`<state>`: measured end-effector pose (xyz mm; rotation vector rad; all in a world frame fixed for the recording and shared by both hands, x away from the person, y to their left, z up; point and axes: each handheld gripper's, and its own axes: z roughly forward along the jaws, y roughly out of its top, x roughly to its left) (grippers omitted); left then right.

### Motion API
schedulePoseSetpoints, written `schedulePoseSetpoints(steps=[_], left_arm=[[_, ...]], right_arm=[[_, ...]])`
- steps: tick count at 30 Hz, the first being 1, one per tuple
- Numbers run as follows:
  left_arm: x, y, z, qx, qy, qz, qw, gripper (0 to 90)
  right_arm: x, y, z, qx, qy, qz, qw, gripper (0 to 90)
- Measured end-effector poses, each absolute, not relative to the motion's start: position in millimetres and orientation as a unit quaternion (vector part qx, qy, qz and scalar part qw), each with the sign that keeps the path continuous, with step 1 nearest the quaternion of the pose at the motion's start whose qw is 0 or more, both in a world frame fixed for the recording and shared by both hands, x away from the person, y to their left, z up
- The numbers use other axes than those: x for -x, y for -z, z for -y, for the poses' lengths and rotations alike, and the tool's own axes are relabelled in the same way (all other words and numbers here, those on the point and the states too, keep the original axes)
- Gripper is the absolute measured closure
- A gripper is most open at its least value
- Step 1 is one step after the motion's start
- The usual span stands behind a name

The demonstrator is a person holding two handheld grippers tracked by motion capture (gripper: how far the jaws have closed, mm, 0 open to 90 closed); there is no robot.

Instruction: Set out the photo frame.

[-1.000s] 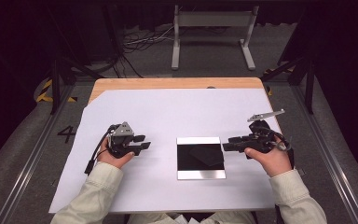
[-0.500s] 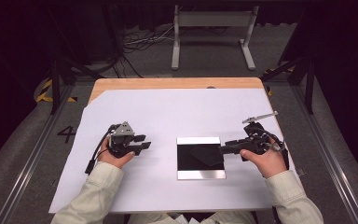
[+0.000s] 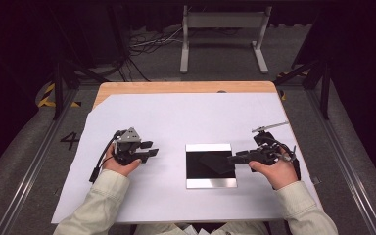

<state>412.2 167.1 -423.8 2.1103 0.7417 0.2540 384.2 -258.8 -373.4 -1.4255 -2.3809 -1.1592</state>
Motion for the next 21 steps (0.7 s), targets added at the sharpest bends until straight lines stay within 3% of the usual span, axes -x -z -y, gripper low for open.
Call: schedulePoseSetpoints(steps=[12, 21], left_arm=[[-412.5, 424.3, -165.9, -0.847, -0.102, -0.296, 0.430, 59.3], [-412.5, 424.6, -165.0, -0.849, -0.102, -0.295, 0.427, 59.3]], right_arm=[[-386.3, 384.0, 248.0, 0.468, 0.378, 0.792, 0.103, 33.9], [-392.2, 397.1, 240.0, 0.470, 0.374, 0.788, 0.135, 34.5]])
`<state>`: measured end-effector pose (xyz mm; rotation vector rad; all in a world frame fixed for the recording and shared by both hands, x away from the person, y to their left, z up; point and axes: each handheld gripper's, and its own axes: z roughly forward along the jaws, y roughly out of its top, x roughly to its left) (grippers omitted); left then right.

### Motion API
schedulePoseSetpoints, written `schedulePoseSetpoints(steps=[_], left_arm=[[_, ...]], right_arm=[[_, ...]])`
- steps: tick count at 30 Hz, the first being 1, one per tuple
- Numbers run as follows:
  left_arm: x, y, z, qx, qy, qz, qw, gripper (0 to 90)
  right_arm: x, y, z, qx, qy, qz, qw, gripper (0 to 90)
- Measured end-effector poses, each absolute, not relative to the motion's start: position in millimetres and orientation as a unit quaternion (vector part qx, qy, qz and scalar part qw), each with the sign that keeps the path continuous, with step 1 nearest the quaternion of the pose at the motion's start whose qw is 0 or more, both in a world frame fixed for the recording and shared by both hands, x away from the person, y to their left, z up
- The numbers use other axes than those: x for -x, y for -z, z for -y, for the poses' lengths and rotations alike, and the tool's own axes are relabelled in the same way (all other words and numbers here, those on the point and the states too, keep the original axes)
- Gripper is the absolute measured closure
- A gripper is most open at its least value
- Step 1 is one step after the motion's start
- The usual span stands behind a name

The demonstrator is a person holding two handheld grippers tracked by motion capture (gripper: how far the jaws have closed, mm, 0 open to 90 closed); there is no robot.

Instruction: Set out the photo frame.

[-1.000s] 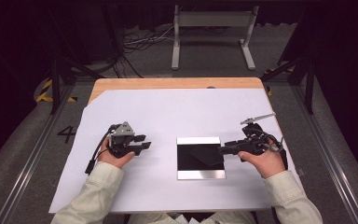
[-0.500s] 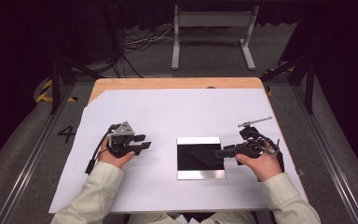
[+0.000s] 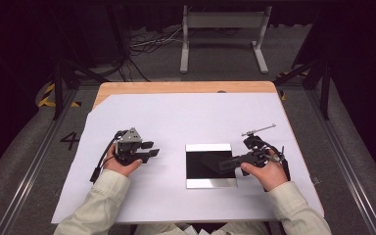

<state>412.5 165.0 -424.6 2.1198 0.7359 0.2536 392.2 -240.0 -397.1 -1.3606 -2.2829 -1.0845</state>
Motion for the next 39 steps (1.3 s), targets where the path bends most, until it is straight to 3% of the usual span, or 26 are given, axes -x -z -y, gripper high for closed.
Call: schedulePoseSetpoints(steps=[11, 17, 30, 39], left_arm=[[-412.7, 425.4, -163.5, -0.851, -0.101, -0.292, 0.425, 59.3], [-412.5, 425.6, -163.2, -0.851, -0.100, -0.293, 0.425, 59.3], [-412.7, 425.8, -163.1, -0.851, -0.100, -0.293, 0.424, 59.3], [-412.2, 425.3, -163.8, -0.849, -0.100, -0.295, 0.426, 59.2]], right_arm=[[-396.4, 402.3, 233.0, 0.474, 0.375, 0.783, 0.150, 37.5], [-396.2, 401.0, 232.5, 0.473, 0.378, 0.783, 0.141, 47.8], [-395.3, 400.0, 234.5, 0.473, 0.370, 0.787, 0.137, 53.6], [-389.2, 389.4, 238.2, 0.447, 0.361, 0.806, 0.142, 62.3]])
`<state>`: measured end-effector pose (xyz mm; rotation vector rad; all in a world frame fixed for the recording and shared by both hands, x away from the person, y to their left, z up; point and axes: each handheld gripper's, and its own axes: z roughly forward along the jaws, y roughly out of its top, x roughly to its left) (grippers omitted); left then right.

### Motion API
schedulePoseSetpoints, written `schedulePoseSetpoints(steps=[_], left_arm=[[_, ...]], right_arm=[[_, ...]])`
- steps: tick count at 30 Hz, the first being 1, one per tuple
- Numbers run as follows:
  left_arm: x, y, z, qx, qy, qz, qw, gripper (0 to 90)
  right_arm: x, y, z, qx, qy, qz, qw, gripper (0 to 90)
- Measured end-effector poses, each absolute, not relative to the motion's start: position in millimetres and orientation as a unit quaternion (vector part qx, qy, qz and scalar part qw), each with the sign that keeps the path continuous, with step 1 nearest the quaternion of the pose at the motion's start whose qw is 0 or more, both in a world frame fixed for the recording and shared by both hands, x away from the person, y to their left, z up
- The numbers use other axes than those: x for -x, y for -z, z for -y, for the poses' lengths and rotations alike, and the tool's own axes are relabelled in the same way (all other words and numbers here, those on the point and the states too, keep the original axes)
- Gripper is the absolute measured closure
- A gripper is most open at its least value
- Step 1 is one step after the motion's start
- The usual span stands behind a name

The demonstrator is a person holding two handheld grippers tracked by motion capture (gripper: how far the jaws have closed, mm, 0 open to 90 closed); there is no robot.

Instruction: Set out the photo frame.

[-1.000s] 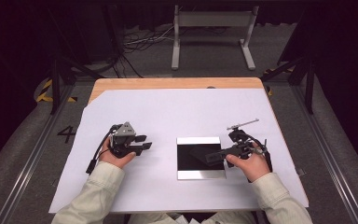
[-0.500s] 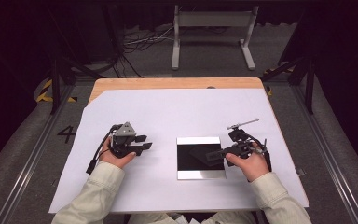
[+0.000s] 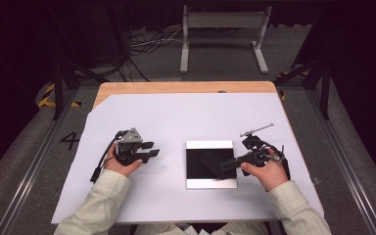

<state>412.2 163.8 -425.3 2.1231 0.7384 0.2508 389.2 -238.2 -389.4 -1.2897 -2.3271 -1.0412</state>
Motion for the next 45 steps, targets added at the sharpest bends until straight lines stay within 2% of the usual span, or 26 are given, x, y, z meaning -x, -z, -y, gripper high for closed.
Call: schedulePoseSetpoints(steps=[9, 21, 26, 33, 37, 44, 45], left_arm=[[-412.8, 425.1, -163.3, -0.850, -0.101, -0.292, 0.426, 58.9], [-413.2, 424.7, -162.6, -0.849, -0.102, -0.294, 0.428, 58.8], [-413.6, 424.4, -163.3, -0.848, -0.103, -0.295, 0.428, 58.5], [-413.8, 425.1, -162.2, -0.848, -0.102, -0.295, 0.428, 58.4], [-413.8, 425.0, -162.1, -0.849, -0.102, -0.295, 0.427, 58.2], [-414.0, 425.7, -161.4, -0.849, -0.100, -0.295, 0.426, 57.8], [-413.9, 425.6, -161.7, -0.848, -0.100, -0.296, 0.427, 57.8]], right_arm=[[-383.3, 384.0, 241.6, 0.420, 0.319, 0.835, 0.159, 74.1], [-379.2, 379.0, 243.2, 0.395, 0.324, 0.839, 0.187, 81.4], [-375.0, 372.2, 240.4, 0.366, 0.354, 0.834, 0.213, 87.5], [-368.8, 362.6, 232.4, 0.358, 0.367, 0.839, 0.182, 87.7], [-364.8, 355.2, 228.6, 0.354, 0.379, 0.845, 0.132, 87.8], [-367.5, 356.5, 229.5, 0.346, 0.401, 0.844, 0.085, 87.8], [-368.8, 358.7, 228.9, 0.335, 0.402, 0.850, 0.067, 87.8]])
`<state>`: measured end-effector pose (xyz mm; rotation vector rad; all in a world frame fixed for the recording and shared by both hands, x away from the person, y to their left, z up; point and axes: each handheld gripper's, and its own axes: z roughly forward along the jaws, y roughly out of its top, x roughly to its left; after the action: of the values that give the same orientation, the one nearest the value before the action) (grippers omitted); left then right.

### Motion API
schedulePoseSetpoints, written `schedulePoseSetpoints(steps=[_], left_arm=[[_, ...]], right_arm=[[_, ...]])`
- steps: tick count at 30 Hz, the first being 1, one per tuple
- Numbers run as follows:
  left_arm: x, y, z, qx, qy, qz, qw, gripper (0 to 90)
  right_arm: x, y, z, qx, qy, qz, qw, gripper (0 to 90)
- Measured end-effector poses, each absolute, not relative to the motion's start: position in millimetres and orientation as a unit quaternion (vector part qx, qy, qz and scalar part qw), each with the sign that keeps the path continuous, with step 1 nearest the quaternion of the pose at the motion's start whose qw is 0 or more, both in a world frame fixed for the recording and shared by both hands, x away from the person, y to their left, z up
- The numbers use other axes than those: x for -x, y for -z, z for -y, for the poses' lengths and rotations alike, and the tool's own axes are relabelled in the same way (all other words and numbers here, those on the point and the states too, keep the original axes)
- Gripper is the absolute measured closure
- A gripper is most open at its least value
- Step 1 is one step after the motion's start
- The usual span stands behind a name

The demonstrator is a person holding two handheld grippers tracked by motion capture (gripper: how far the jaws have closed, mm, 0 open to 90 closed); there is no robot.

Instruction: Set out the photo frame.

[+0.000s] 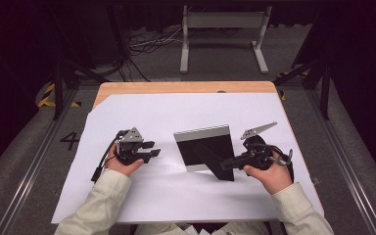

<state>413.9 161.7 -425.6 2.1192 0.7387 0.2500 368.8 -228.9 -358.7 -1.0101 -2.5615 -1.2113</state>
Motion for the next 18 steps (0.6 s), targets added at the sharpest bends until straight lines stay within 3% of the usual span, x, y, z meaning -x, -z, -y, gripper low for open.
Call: schedulePoseSetpoints(steps=[18], left_arm=[[-415.1, 425.3, -159.9, -0.850, -0.100, -0.292, 0.428, 57.5]], right_arm=[[-376.1, 371.2, 238.7, 0.177, 0.351, 0.919, -0.015, 84.8]])
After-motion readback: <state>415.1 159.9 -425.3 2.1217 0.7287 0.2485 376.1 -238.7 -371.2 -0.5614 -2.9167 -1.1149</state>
